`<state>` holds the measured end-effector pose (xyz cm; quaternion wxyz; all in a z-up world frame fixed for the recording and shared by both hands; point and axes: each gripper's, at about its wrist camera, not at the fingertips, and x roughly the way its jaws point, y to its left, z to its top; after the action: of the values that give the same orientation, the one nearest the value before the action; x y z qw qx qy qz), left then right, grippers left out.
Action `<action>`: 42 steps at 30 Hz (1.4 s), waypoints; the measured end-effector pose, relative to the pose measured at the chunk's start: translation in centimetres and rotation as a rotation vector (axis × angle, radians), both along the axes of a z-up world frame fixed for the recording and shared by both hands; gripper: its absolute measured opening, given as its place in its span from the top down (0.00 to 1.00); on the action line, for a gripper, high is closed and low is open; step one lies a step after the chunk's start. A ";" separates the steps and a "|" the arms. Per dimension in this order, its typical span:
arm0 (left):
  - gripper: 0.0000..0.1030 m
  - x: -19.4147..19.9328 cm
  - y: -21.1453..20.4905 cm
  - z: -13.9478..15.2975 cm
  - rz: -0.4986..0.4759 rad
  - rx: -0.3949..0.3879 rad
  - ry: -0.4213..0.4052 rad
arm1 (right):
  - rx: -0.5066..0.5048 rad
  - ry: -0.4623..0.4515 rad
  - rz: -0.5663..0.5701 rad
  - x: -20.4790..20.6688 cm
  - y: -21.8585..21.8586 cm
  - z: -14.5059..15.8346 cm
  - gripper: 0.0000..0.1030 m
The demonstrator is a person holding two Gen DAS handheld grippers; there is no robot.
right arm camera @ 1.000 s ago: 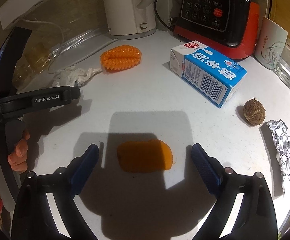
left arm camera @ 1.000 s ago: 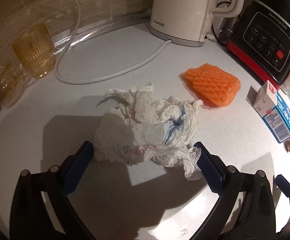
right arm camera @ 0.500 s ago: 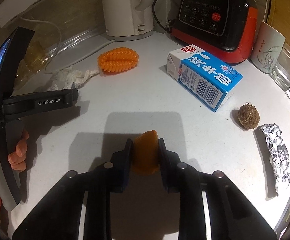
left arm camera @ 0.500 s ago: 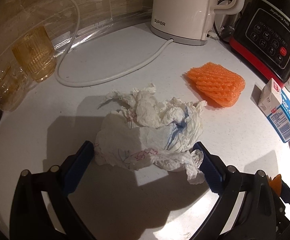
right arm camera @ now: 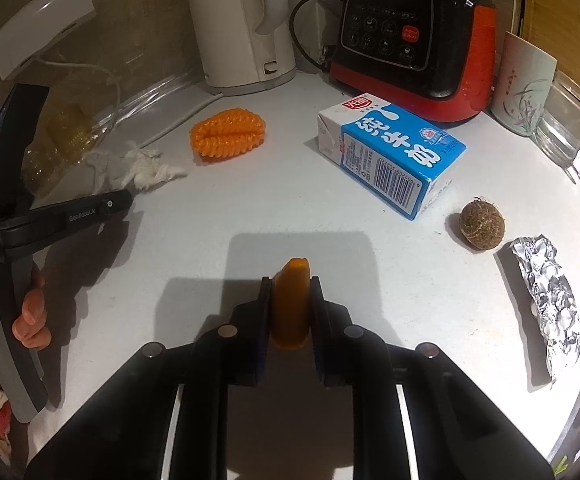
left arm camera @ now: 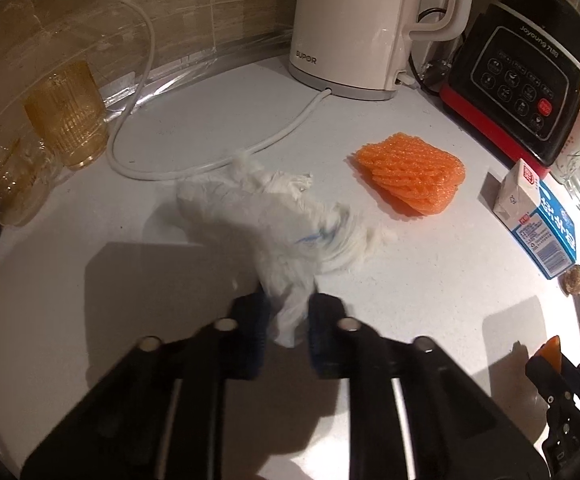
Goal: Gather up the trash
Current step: 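Grasp the crumpled tissue with the left tool while the right tool grasps the small orange peel, then carry the tissue and orange peel to the green basket and release both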
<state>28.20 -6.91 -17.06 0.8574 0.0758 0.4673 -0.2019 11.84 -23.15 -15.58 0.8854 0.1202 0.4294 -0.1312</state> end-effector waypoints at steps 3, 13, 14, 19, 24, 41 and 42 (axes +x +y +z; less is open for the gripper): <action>0.92 -0.4 0.2 0.4 -0.004 0.002 -0.018 | 0.006 -0.012 0.000 -0.4 -0.1 0.2 0.82; 0.93 -2.2 1.7 2.1 -0.021 -0.063 -0.040 | 0.024 -0.051 0.013 -2.7 0.1 1.8 0.82; 0.93 -2.6 1.9 2.5 -0.029 -0.072 -0.042 | 0.021 -0.058 0.017 -3.1 0.2 2.2 0.82; 0.93 -5.6 3.1 4.5 -0.084 -0.118 -0.072 | 0.016 -0.093 0.047 -5.5 1.3 4.1 0.82; 0.93 -10.8 5.4 6.9 -0.133 -0.160 -0.086 | 0.013 -0.112 0.101 -9.3 3.2 5.6 0.82; 0.93 -37.8 8.4 7.0 -0.284 -0.071 0.036 | 0.090 -0.011 0.283 -29.6 8.9 4.7 0.82; 0.93 -39.2 8.3 6.3 -0.282 -0.070 0.060 | 0.097 -0.007 0.289 -30.7 9.0 4.5 0.82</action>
<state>-11.02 1.39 -10.71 0.8084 0.1049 0.4700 -0.3385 -18.84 -14.14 -11.10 0.8897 0.1005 0.4450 0.0188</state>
